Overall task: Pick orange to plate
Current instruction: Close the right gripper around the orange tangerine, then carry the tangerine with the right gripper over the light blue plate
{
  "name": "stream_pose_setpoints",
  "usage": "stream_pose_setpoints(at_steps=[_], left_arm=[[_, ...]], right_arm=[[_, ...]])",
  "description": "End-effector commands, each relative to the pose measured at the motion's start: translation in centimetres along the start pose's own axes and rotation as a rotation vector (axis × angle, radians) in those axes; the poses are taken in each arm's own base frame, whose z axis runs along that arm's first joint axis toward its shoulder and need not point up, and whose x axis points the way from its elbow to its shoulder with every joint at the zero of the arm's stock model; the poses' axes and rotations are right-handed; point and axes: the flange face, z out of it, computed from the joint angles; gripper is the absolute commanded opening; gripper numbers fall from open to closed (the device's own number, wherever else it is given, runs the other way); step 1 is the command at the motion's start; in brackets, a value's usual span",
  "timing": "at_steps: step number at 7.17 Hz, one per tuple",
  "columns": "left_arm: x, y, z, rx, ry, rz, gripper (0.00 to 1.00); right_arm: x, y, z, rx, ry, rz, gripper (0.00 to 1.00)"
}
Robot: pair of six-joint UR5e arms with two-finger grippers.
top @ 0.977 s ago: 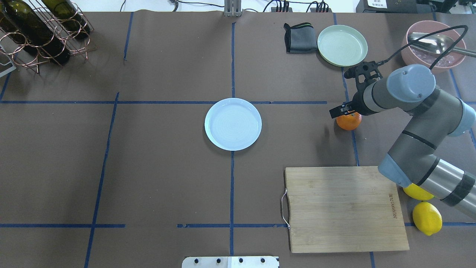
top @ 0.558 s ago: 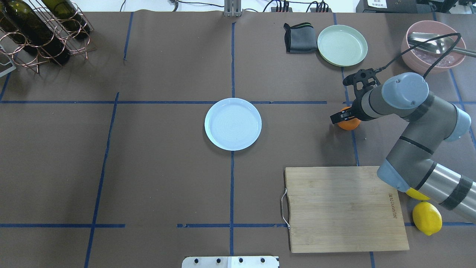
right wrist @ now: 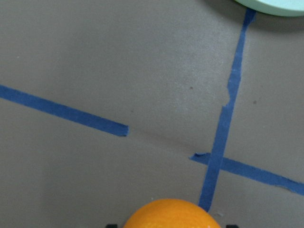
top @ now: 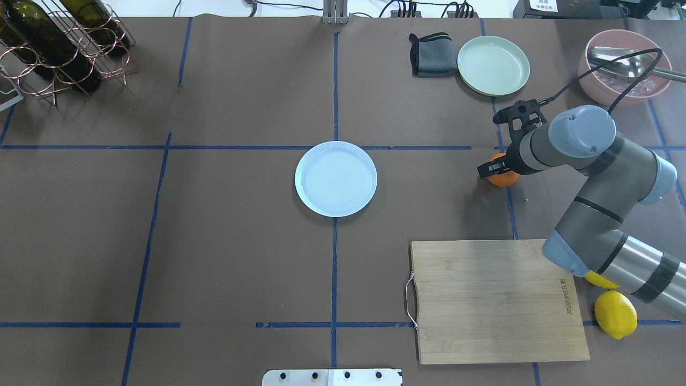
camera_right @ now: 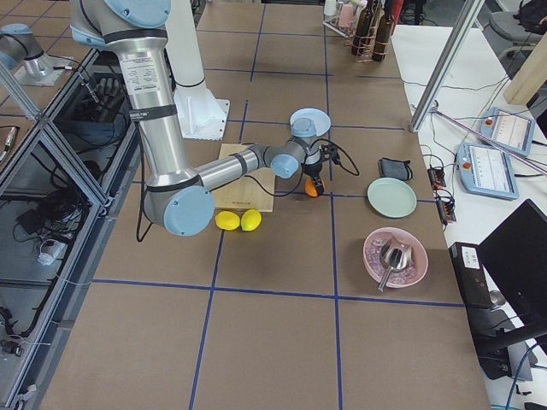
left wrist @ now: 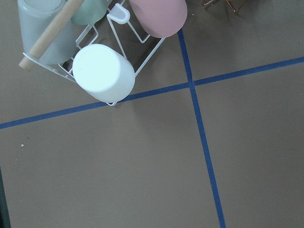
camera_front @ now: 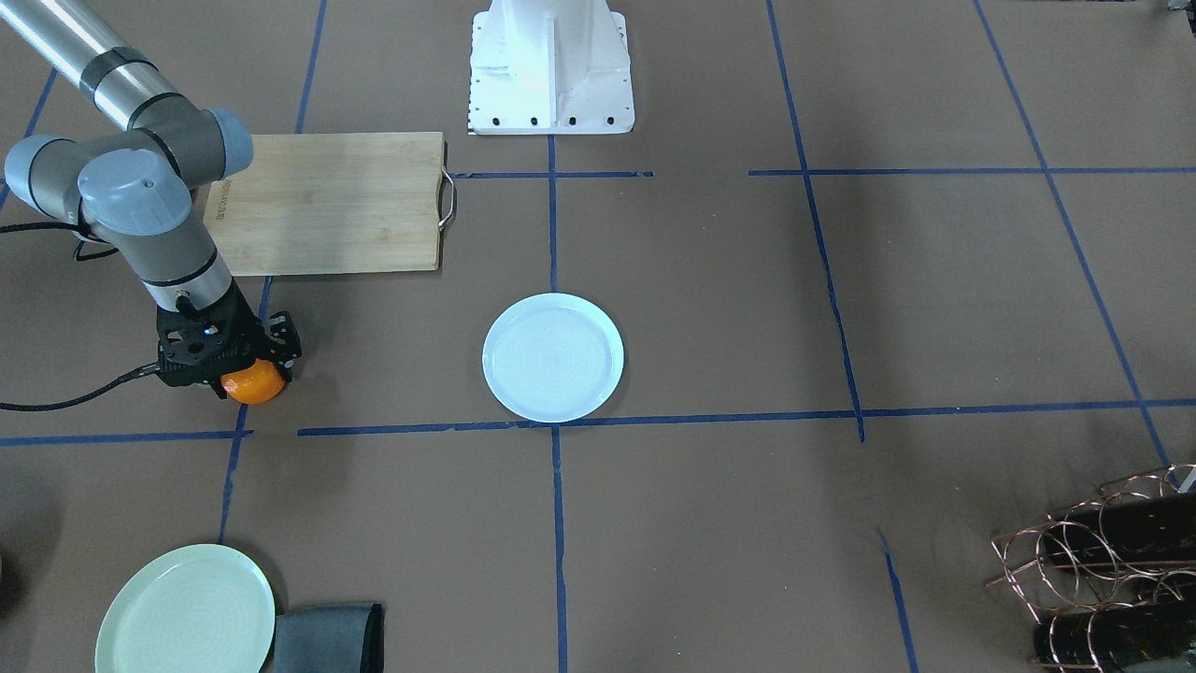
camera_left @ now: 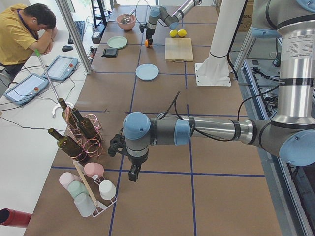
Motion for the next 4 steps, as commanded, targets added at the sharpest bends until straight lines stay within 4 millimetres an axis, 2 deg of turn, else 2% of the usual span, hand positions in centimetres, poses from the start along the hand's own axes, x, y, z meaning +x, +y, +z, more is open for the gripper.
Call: stream_pose_setpoints(at_steps=[1,2,3,4], left_arm=[[0.0,0.0,0.0,0.001,0.004,0.000,1.00],[0.1,0.1,0.0,0.001,0.004,0.002,1.00],[0.1,0.0,-0.1,0.002,0.003,0.003,1.00],[0.2,-0.1,-0.2,0.005,0.002,0.006,1.00]], right_arm=[[-3.0,-2.1,-1.4,0.027,-0.032,0.043,0.20],[-7.7,-5.0,-2.6,0.003,-0.018,0.078,0.21],[-14.9,-7.7,-4.3,0.005,0.024,0.118,0.22],[-21.1,-9.4,-5.5,0.020,0.040,0.191,0.23]])
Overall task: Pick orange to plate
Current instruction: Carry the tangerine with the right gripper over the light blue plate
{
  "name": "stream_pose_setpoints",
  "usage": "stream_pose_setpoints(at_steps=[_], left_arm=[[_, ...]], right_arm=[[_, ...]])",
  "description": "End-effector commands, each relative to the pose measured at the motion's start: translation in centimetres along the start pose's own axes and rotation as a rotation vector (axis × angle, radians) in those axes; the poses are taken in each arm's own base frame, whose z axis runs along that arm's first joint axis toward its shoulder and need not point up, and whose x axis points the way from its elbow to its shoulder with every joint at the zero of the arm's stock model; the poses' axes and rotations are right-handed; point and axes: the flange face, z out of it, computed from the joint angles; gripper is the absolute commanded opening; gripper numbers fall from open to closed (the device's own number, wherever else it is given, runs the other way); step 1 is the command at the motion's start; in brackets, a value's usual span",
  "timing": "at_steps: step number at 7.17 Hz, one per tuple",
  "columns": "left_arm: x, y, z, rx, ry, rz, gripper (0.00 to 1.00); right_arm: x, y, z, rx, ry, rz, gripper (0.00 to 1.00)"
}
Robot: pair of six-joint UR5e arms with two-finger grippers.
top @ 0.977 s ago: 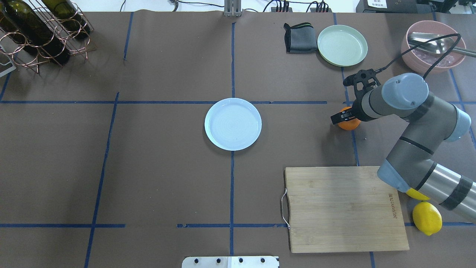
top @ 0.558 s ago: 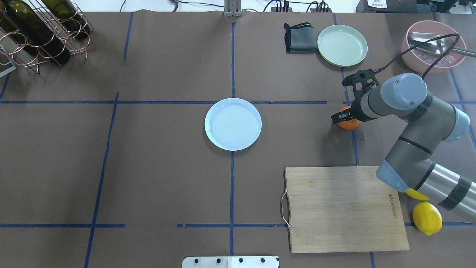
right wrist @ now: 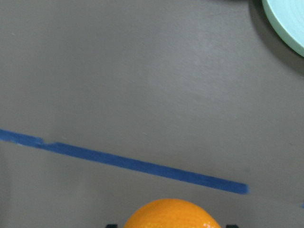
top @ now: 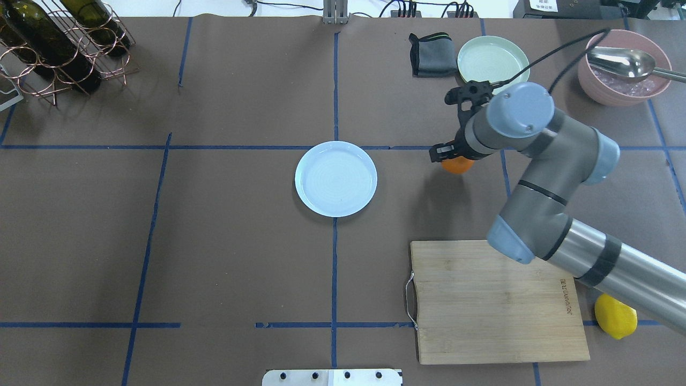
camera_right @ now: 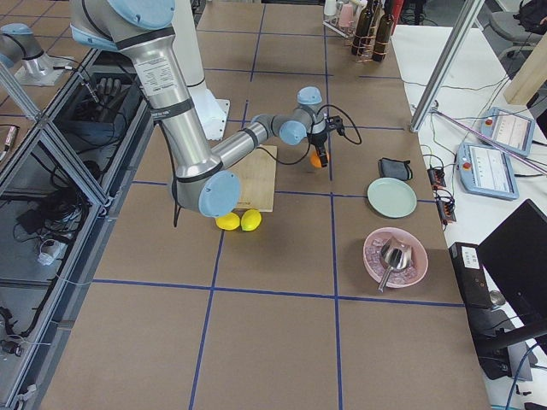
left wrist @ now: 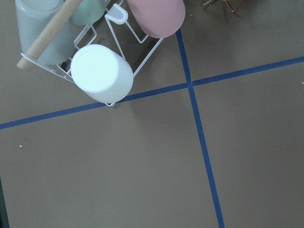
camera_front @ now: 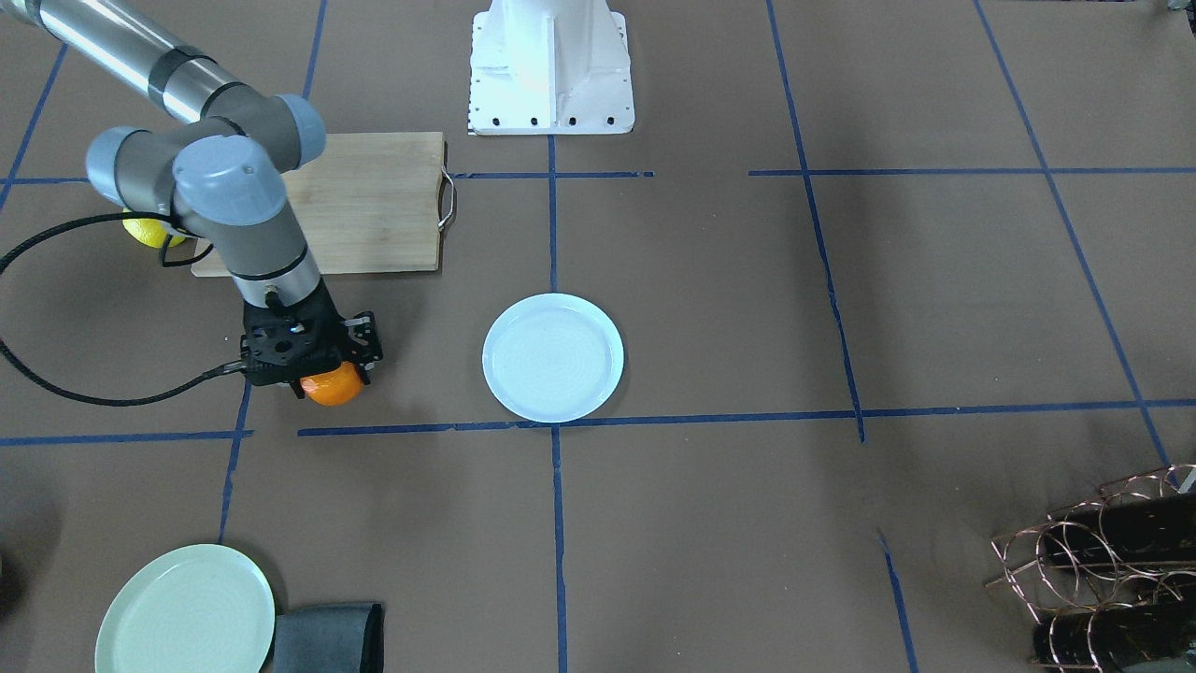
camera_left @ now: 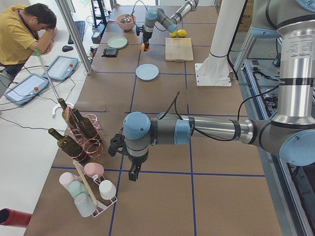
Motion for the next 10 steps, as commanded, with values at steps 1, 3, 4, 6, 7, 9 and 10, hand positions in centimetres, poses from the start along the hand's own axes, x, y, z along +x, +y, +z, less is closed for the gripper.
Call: stream_pose_setpoints(at_steps=[1,3,4,6,7,9,10], left_arm=[[0.4,-0.2,-0.5,0.010,-0.003,0.010,1.00],[0.4,-0.2,-0.5,0.010,-0.003,0.010,1.00],[0.4,-0.2,-0.5,0.009,-0.003,0.009,1.00],[0.4,-0.2,-0.5,0.009,-0.003,0.009,1.00],[0.4,-0.2,-0.5,0.009,-0.003,0.009,1.00],[0.4,-0.2,-0.5,0.009,-0.003,0.009,1.00],[0.4,-0.2,-0.5,0.009,-0.003,0.009,1.00]], right_arm=[[-13.3,-2.2,-2.1,0.021,0.020,0.098,0.24],[-23.0,-3.4,-0.1,0.027,0.061,0.175,0.27],[-24.4,-1.5,1.2,0.035,0.083,0.152,0.29],[-24.4,-0.3,2.1,0.030,0.097,0.143,0.36],[-24.5,0.2,2.4,0.025,0.098,0.138,0.42],[-24.2,0.3,2.6,0.027,0.104,0.137,1.00],[-24.3,0.2,2.5,0.030,0.100,0.136,1.00]])
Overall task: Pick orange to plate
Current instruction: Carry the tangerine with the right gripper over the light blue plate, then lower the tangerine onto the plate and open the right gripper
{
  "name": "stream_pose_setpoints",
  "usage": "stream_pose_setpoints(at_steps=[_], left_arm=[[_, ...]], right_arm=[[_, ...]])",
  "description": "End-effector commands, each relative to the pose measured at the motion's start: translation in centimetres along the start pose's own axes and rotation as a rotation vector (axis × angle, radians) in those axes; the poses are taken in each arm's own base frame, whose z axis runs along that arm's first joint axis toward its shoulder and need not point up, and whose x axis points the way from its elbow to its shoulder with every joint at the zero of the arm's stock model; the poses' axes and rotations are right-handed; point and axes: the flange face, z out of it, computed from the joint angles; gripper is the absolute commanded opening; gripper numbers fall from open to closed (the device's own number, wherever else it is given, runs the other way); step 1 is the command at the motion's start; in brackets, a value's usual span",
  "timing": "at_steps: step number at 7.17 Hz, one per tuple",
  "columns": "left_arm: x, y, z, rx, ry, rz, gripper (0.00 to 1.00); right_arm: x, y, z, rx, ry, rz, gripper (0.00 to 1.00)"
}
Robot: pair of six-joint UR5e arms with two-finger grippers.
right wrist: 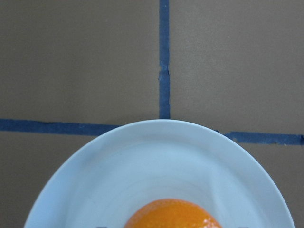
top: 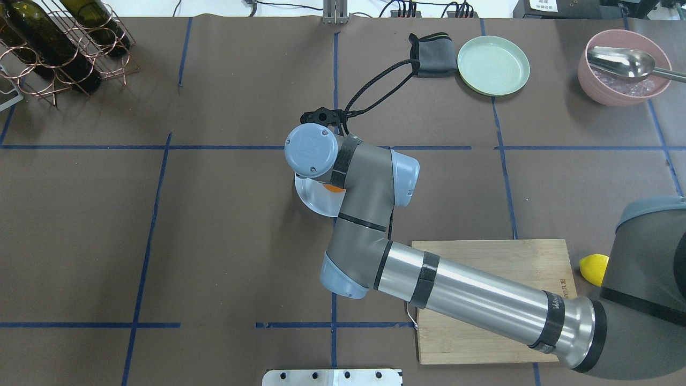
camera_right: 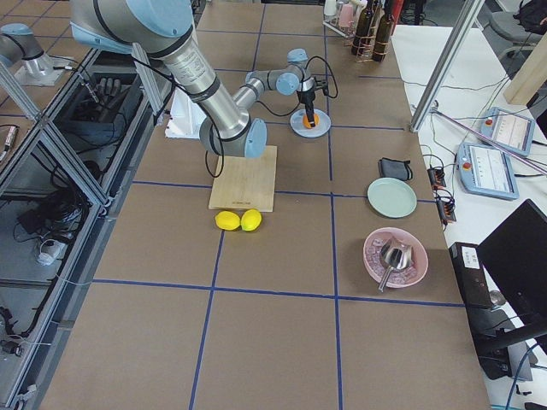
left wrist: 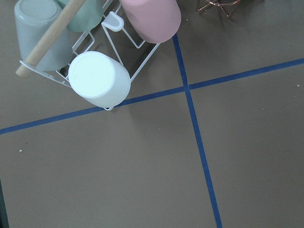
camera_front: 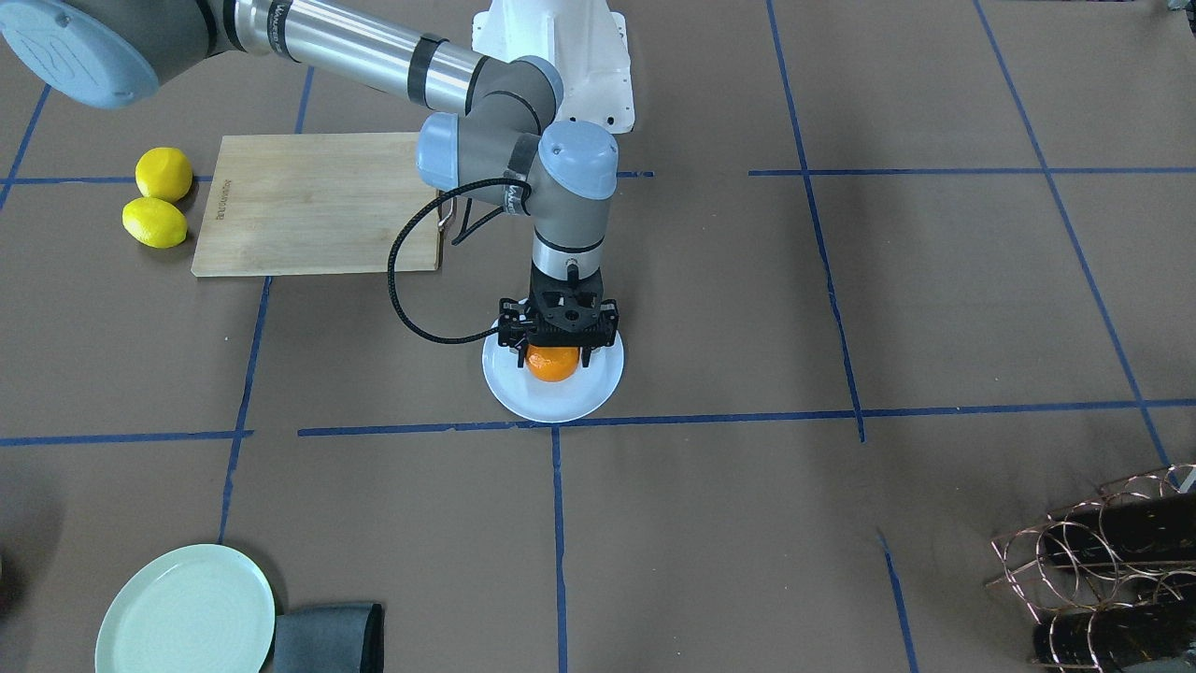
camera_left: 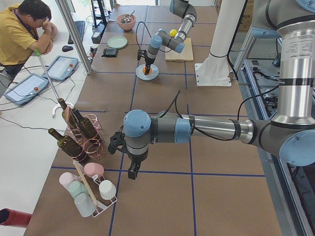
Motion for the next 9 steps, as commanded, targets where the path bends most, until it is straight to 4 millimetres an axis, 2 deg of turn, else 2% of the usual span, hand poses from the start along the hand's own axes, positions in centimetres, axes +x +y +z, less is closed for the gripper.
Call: stream_pose_setpoints(at_steps=[1,2,3,4,6,7,8,9], left_arm=[[0.0,0.0,0.0,0.000,0.000,0.000,1.00],[0.0,0.0,0.1,-0.001,0.000,0.002,1.00],[-0.1,0.2,0.2,-0.005,0.000,-0.001,1.00],[-0.5,1.0,0.8,-0.021,0.003,-0.013,1.00],[-0.8,1.1,1.1,-0.028,0.007,-0.019,1.00],[-0.9,1.2,1.3,-0.028,0.007,-0.019,1.00],[-0.8,1.2,1.2,-0.027,0.008,-0.018,1.00],[-0.8,1.2,1.3,-0.031,0.010,-0.029,1.00]], right_arm=[[0.0,-0.5,-0.4,0.007,-0.007,-0.013,1.00],[0.8,-2.6,-1.8,0.010,-0.027,-0.015,1.00],[3.6,-5.7,-2.8,-0.049,-0.048,-0.044,1.00],[8.3,-8.4,-4.3,-0.089,-0.055,-0.115,1.00],[22.1,-11.0,-7.0,-0.130,-0.117,-0.254,1.00],[30.5,-13.3,-9.8,-0.158,-0.163,-0.329,1.00],[37.9,-15.0,-12.1,-0.179,-0.160,-0.397,1.00],[45.2,-15.6,-12.6,-0.202,-0.120,-0.496,1.00]])
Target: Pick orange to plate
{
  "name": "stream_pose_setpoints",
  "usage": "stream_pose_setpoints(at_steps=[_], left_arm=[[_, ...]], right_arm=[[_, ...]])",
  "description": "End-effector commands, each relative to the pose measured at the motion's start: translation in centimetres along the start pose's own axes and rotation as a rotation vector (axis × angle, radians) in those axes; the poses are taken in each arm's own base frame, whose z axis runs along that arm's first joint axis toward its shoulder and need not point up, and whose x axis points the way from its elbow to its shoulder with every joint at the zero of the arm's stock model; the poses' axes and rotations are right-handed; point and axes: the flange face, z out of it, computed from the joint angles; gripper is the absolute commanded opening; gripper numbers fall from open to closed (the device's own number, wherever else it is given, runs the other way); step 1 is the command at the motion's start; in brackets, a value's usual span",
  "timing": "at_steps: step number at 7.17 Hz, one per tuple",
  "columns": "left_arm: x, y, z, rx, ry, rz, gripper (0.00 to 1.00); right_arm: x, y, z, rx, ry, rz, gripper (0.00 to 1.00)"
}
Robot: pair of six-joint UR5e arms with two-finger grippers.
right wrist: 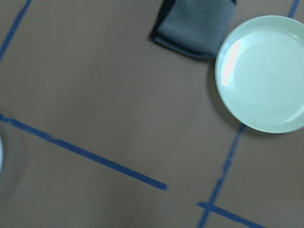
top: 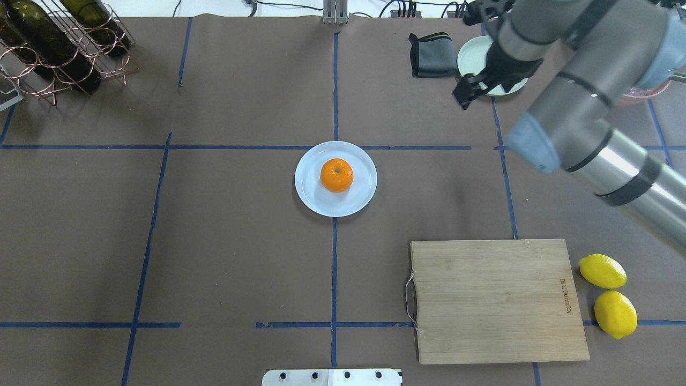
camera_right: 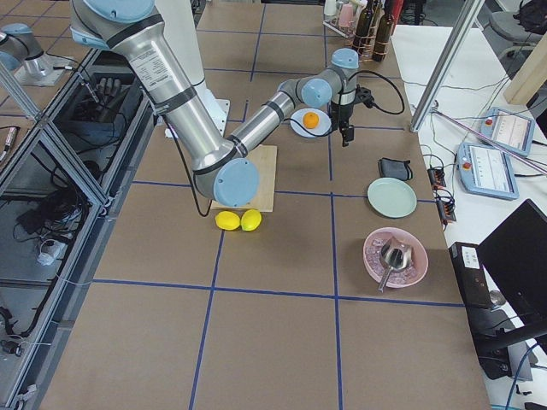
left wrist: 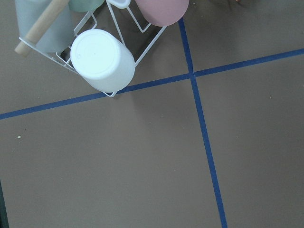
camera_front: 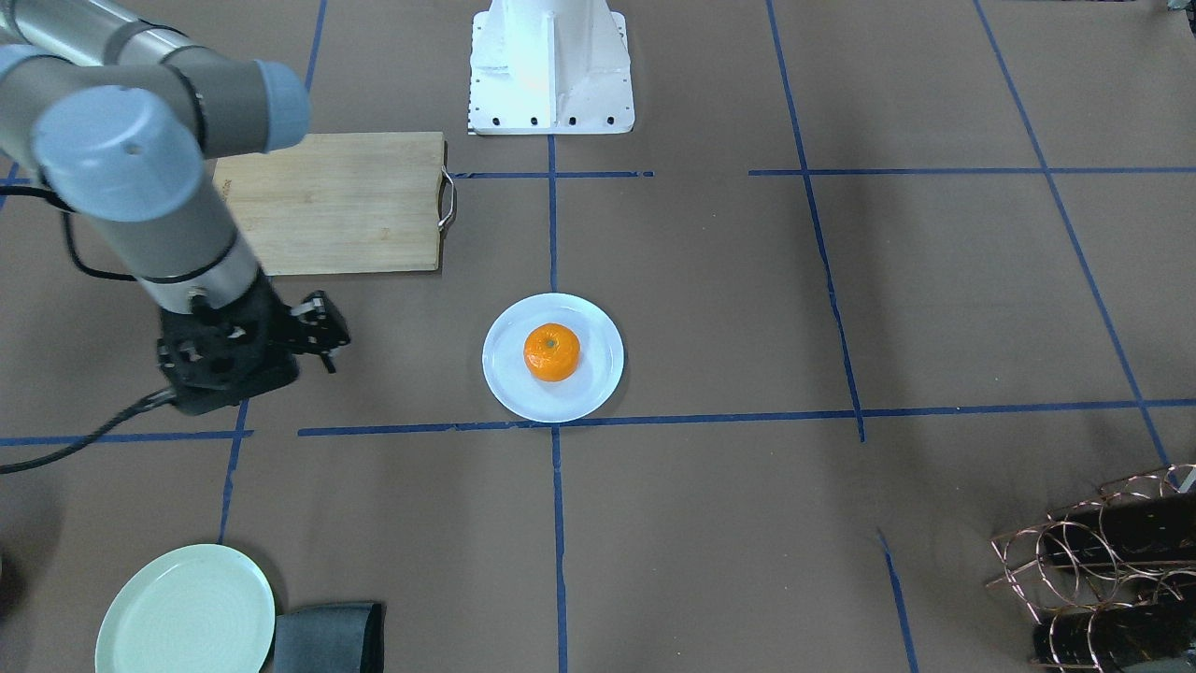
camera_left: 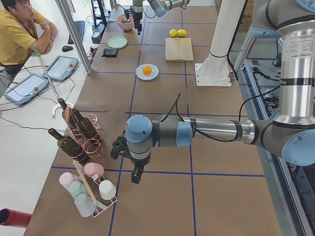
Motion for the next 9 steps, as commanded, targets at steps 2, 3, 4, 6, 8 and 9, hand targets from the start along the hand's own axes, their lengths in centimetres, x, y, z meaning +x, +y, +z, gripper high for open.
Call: stream_pose_setpoints(at_steps=[2,3,4,6,8,9], left_arm=[[-0.6,0.9,1.1,-0.022,0.012,-0.026,1.00],[-0.2,0.7,0.8,-0.010,0.021,-0.016,1.00],[-0.1,0.6,0.6,-0.005,0.021,-0.003,1.00],[0.0,0.5,0.6,-0.002,0.020,0.002,1.00],[0.2,0.5,0.3,0.003,0.019,0.008,1.00],[0.7,0.2,-0.2,0.014,0.017,0.020,1.00]], right_arm=[[19.2,7.0,-6.0,-0.130,0.068,-0.190,1.00],[24.3,11.2,-5.5,-0.162,0.057,-0.195,1.00],[29.7,17.6,-4.5,-0.177,0.040,-0.090,1.00],[35.6,26.8,-2.4,-0.187,0.051,0.012,1.00],[36.6,32.1,0.0,-0.158,-0.024,0.065,1.00],[36.9,33.0,0.0,-0.149,-0.047,0.130,1.00]])
